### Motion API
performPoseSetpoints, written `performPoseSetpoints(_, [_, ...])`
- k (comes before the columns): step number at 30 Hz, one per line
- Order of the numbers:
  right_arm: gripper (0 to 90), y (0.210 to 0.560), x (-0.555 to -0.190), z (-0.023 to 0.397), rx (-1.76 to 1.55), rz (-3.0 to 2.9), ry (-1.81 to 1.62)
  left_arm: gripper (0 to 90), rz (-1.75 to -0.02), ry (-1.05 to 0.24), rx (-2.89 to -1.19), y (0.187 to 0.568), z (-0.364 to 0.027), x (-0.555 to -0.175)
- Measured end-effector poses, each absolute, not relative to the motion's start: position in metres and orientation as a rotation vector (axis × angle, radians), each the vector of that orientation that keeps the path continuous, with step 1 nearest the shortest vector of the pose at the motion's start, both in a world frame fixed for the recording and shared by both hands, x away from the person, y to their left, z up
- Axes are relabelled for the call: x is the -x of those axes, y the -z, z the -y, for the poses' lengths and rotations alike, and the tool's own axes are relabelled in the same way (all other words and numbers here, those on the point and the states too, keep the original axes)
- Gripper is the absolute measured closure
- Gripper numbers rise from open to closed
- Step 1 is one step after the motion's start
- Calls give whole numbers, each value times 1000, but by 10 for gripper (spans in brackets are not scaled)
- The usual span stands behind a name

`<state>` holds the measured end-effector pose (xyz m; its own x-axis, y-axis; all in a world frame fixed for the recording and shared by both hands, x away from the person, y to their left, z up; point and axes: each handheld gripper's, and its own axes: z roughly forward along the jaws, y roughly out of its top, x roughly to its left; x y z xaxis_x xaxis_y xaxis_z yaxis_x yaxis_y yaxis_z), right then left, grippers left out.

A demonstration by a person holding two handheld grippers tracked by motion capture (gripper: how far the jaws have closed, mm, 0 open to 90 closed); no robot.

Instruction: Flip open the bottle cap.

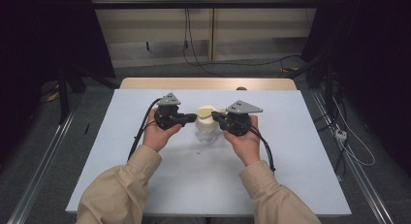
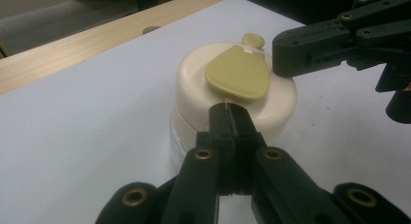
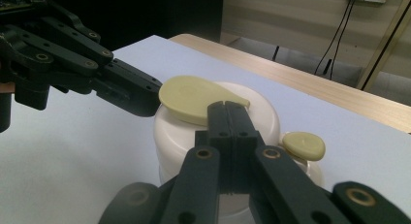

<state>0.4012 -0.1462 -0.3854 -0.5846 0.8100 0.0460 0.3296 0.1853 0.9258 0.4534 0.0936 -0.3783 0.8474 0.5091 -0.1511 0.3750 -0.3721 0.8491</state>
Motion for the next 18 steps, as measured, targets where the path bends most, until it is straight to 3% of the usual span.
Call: performPoseSetpoints(18, [900, 386, -401, 147, -1064, -2002, -1394, 900, -643, -163, -1988, 372, -90, -454])
